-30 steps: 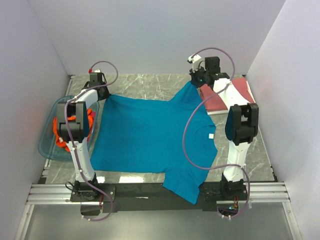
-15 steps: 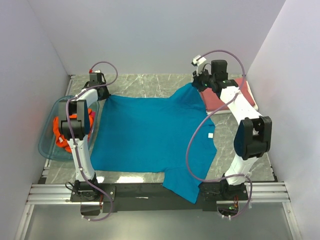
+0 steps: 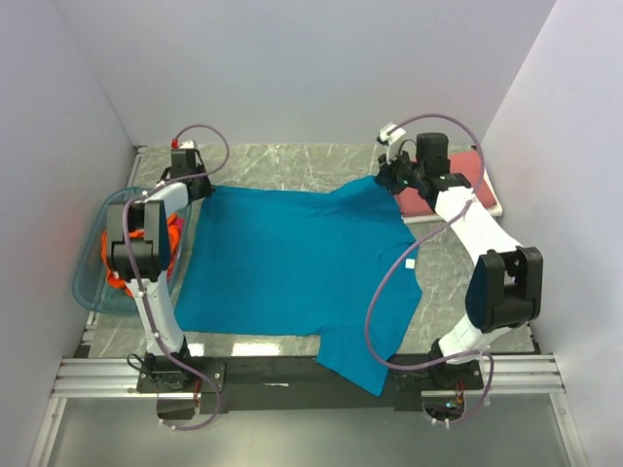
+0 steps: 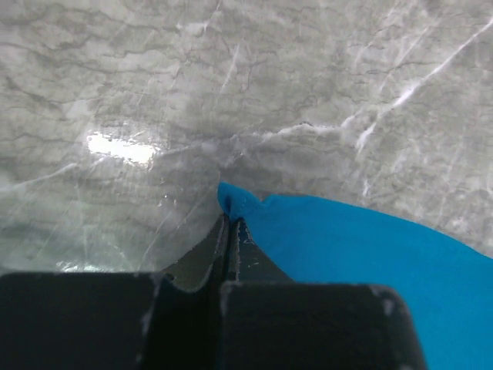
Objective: Fold and stack the t-shirts
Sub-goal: Fold the tshirt
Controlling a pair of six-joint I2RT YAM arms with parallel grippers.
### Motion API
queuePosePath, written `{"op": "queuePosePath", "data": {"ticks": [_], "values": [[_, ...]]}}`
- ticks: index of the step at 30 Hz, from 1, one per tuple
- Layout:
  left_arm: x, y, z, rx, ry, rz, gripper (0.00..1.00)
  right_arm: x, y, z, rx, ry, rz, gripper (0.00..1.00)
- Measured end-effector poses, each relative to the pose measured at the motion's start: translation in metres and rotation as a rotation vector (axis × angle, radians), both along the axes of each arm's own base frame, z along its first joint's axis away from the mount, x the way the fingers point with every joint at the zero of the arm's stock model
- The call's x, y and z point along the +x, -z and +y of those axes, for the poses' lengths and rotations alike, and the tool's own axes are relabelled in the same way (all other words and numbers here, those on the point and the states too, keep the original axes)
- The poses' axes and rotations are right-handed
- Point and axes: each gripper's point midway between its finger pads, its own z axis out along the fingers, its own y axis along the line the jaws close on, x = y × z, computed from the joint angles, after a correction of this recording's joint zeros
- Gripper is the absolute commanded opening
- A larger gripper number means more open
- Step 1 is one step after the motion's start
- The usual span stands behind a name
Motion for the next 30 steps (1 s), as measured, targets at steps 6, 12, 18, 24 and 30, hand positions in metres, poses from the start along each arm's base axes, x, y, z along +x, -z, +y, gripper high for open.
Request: {"op": "queuePosePath", "data": {"ticks": [6, 12, 18, 24, 30], "values": [[-0.003, -0.015, 0.002, 0.007, 0.009, -0.043, 0.00, -0.016, -0.009, 0.001, 0.012, -0.015, -0.018, 0.00], [-0.006, -0.017, 0.003, 0.001, 0.012, -0.053, 0.00, -0.032, -0.013, 0.000, 0.018, -0.023, -0.026, 0.00], [-0.015, -0.020, 0.002, -0.001, 0.014, -0.063, 0.00, -0.041, -0.010, -0.001, 0.018, -0.025, -0.020, 0.00], [-0.020, -0.025, 0.002, -0.002, 0.016, -0.083, 0.00, -0.051, -0.004, -0.002, 0.018, -0.027, -0.007, 0.00], [-0.025, -0.029, 0.002, 0.000, 0.021, -0.093, 0.00, -0.059, -0.013, -0.002, 0.024, -0.032, -0.033, 0.00]]}}
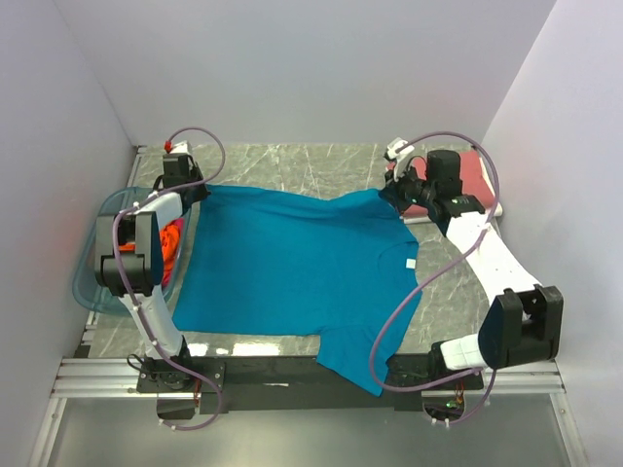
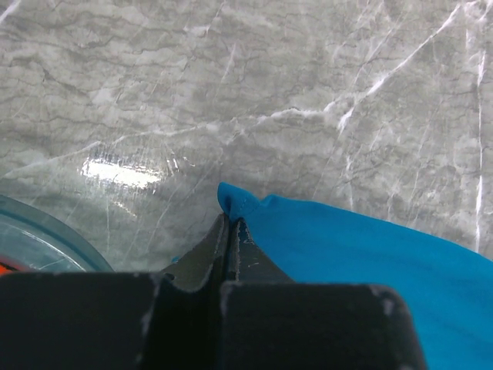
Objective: Fold and stack the t-shirts
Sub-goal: Fold the tshirt
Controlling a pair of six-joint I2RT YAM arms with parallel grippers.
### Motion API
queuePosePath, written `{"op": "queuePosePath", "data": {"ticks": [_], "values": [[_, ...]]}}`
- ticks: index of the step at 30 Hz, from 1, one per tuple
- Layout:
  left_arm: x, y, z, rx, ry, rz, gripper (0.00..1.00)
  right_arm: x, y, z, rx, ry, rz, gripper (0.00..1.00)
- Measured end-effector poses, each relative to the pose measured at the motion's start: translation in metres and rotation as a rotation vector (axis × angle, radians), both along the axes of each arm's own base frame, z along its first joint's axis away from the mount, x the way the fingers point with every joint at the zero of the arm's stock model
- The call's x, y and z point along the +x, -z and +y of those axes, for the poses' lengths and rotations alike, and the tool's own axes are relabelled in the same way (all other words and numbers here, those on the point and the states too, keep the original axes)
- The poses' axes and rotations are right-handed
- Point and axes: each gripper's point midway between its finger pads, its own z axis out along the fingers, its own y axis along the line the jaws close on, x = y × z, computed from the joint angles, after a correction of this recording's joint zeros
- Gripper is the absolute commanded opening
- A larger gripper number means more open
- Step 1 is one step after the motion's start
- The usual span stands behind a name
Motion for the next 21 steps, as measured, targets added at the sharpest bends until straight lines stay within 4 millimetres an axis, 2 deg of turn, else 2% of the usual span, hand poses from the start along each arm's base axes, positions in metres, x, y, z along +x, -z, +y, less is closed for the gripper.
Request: {"op": "queuePosePath", "data": {"ticks": [10, 21], "values": [[-0.005, 0.000, -0.003, -0.006, 0.015, -0.009, 0.00, -0.015, 0.010, 0.000, 0.001, -0.015, 0.018, 0.00], [-0.010, -0.019, -0.002, 0.006, 0.022, -0.061, 0.00, -0.025, 0.014, -0.002, -0.010, -0.024, 0.010, 0.00]]}}
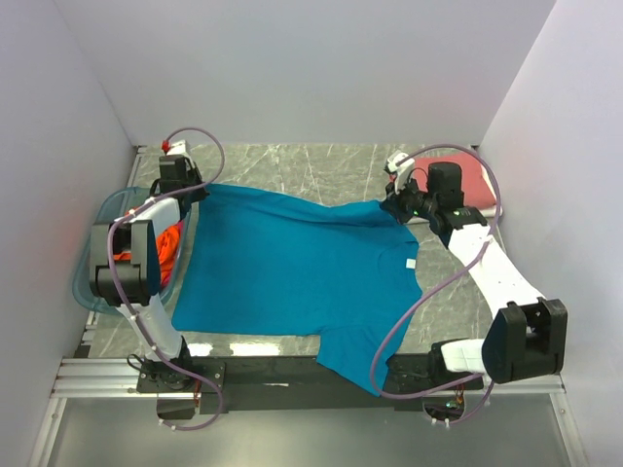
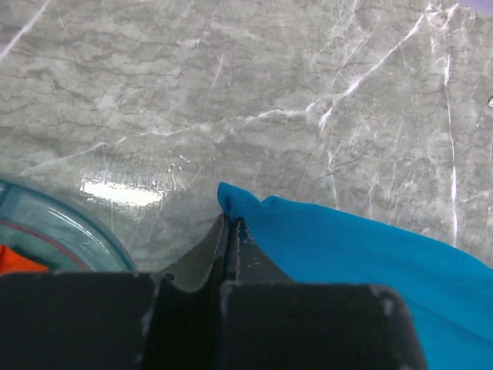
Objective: Fold and stack the t-shirts
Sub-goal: Fold the tshirt
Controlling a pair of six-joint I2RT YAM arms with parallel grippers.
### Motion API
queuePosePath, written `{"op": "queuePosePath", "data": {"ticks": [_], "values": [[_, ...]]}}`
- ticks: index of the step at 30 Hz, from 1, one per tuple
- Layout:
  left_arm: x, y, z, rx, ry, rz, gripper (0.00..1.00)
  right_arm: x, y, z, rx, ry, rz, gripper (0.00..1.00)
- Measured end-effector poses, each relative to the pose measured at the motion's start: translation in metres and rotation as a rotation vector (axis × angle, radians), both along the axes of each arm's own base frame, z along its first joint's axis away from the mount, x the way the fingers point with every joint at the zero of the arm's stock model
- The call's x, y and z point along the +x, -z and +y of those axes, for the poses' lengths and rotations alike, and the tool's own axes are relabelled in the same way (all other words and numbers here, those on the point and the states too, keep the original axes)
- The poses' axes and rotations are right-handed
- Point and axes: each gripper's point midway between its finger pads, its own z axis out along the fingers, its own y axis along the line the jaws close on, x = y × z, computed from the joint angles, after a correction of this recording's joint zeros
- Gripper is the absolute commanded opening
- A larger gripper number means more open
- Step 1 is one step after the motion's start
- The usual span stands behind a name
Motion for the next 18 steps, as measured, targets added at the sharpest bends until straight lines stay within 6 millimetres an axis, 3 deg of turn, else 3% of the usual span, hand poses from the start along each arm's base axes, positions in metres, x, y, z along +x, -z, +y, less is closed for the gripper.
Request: {"op": "queuePosePath", "data": {"ticks": [18], "values": [[-0.012, 0.008, 0.000, 0.018, 0.012, 0.021, 0.00, -0.018, 0.002, -0.002, -0.016, -0.020, -0.022, 0.00]]}}
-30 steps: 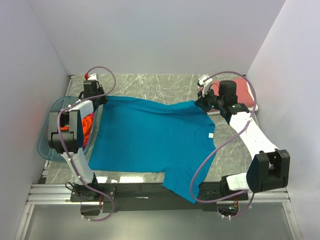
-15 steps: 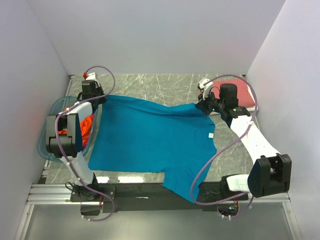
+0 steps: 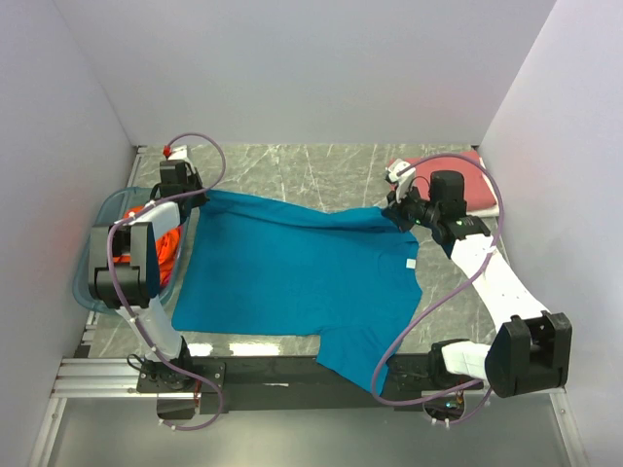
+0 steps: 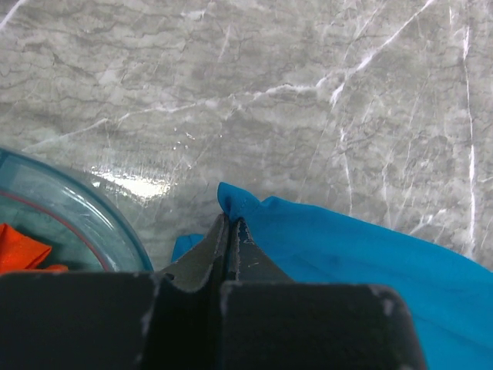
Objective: Fold and stack the t-shirts
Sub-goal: Fold the tshirt
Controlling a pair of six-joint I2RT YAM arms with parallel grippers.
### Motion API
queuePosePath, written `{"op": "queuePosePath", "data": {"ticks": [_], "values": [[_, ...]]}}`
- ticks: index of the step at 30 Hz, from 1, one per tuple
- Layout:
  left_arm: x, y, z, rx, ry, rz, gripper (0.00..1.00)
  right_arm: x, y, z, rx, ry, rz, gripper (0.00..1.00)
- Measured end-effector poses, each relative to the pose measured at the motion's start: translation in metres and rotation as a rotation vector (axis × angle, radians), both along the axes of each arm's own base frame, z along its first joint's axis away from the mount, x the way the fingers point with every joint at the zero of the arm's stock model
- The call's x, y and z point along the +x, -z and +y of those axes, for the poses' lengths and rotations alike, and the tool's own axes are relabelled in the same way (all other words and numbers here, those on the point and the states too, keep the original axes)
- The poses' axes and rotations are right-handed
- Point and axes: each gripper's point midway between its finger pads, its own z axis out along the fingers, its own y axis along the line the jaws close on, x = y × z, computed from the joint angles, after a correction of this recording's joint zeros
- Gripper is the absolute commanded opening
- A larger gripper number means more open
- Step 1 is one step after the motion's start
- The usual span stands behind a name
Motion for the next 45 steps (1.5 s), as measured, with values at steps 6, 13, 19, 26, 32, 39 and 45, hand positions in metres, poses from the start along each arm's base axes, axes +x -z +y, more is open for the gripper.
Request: {"op": "queuePosePath", "data": {"ticks": [6, 13, 19, 26, 32, 39, 45], "values": [[-0.005, 0.000, -0.001, 0.005, 0.008, 0.002, 0.00, -0.007, 0.018, -0.002, -0.015, -0.006, 0.037, 0.00], [-0.006, -0.008, -0.004, 0.003, 0.035, -0.023, 0.00, -0.010, 0.024, -0.002, -0.025, -0.011, 0.045, 0.00], [-0.008, -0.007, -0.005, 0.006, 0.046, -0.021, 0.00, -0.010, 0.024, -0.002, -0.025, -0.011, 0.045, 0.00], [-0.012, -0.001, -0.005, 0.013, 0.051, -0.007, 0.00, -0.011, 0.023, -0.001, -0.022, -0.023, 0.044, 0.00], [-0.016, 0.005, -0.004, 0.018, 0.052, 0.008, 0.01, -0.018, 0.022, 0.001, -0.027, -0.053, 0.028, 0.00], [-0.022, 0.014, -0.004, 0.018, 0.052, 0.029, 0.00, -0.026, 0.030, 0.001, -0.051, -0.090, 0.040, 0.00], [-0.026, 0.013, -0.004, 0.019, 0.052, 0.028, 0.00, -0.033, 0.040, 0.000, -0.068, -0.108, 0.064, 0.00]]}}
